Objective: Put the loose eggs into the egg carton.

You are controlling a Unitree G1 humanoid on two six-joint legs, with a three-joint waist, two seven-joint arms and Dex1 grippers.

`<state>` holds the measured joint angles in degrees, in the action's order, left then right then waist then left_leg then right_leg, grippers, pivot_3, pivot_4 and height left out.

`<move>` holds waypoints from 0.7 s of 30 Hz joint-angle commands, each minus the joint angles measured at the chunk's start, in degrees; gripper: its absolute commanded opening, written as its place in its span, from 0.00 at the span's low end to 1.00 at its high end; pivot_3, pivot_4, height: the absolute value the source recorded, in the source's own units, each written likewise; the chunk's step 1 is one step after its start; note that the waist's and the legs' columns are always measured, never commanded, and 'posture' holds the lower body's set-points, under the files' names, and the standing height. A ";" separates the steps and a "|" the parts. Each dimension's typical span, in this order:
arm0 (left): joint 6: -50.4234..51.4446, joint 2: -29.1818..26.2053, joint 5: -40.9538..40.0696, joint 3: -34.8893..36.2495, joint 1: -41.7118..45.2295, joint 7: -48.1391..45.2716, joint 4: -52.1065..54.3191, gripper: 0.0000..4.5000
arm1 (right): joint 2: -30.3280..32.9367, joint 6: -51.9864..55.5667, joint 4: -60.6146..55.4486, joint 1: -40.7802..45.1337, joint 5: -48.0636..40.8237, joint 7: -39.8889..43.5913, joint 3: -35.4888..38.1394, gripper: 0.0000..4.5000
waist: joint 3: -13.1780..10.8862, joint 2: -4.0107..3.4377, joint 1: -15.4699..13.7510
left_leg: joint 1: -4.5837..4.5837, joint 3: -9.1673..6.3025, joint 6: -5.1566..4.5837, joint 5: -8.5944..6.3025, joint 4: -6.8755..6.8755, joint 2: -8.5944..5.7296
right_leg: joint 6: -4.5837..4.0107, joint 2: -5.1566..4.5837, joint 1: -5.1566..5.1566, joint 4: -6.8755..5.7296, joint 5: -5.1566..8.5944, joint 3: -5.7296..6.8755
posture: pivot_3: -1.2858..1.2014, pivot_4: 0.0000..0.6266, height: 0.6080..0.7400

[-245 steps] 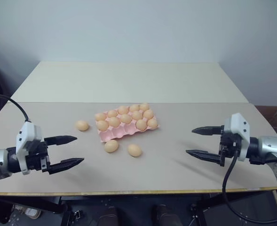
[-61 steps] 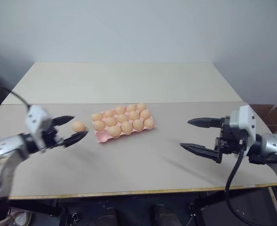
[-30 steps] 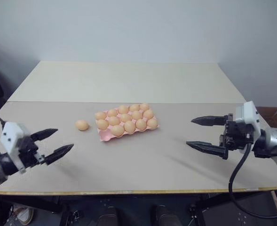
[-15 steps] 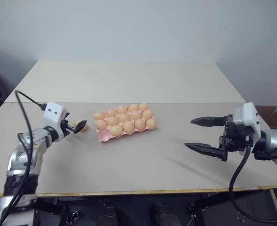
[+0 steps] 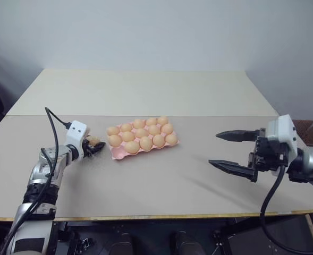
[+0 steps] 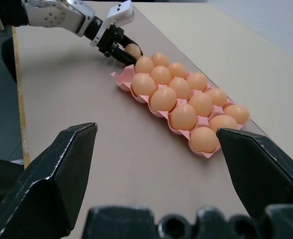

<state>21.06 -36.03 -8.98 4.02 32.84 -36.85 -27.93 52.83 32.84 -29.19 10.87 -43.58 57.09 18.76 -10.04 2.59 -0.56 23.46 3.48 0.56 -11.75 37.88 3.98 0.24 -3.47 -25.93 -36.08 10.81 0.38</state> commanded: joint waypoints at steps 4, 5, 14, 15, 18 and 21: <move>-0.72 -3.30 -2.23 3.93 -3.20 -2.41 9.13 0.56 | 0.55 -0.29 -1.09 0.13 -0.75 -0.80 1.80 1.00 | 0.00 0.00 0.35 | 0.02 0.00 0.00 0.00 0.00 0.01 | 0.00 0.01 -0.01 0.00 0.00 -0.01 | 0.52 0.24 1.00; -0.15 -3.65 -3.80 4.88 -4.18 -3.76 12.43 0.56 | 0.50 -0.35 -1.08 0.13 -0.71 -0.89 1.73 1.00 | 0.00 0.00 0.35 | 0.04 0.00 0.00 0.00 0.00 0.01 | 0.00 0.01 -0.03 0.01 0.00 -0.01 | 0.52 0.24 1.00; 1.42 -3.09 -11.86 4.05 -10.85 -13.04 29.58 0.56 | 0.22 -0.53 -1.18 0.46 -0.28 -1.64 0.87 1.00 | 0.00 -0.01 -0.14 | 0.01 0.01 0.00 0.00 0.00 -0.01 | 0.00 -0.03 -0.01 0.02 0.00 -0.01 | 0.52 0.24 1.00; 1.71 -2.97 -11.39 3.16 -11.03 -13.03 29.59 0.56 | 0.23 -0.53 -1.28 0.36 -0.31 -1.67 0.98 1.00 | 0.00 0.00 -0.13 | -0.01 0.01 0.00 0.00 0.00 -0.01 | 0.00 -0.02 0.00 0.01 0.00 -0.02 | 0.52 0.24 1.00; 2.53 -4.01 -9.61 0.01 -11.54 -14.10 29.39 0.56 | 0.21 -0.44 -1.62 0.24 -0.45 -1.96 1.22 1.00 | 0.00 0.00 -0.05 | -0.01 0.01 0.00 0.00 0.00 -0.01 | 0.00 -0.01 0.01 0.01 0.00 -0.03 | 0.52 0.24 1.00; 1.98 -4.45 -8.90 -1.75 -11.98 -15.56 29.29 0.76 | 0.12 -0.45 -1.94 -0.01 -0.50 -2.46 1.45 1.00 | 0.00 0.00 0.07 | 0.00 0.01 0.00 0.00 0.00 -0.01 | 0.00 0.00 0.00 0.02 0.00 -0.05 | 0.52 0.24 1.00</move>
<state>23.67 -39.48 -18.08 2.27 20.63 -51.41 -0.23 52.80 32.84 -29.48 10.66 -43.53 54.97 18.71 -10.04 2.58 -0.50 23.46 3.49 0.56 -11.75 37.88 3.98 0.25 -3.46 -25.93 -36.05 10.82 0.34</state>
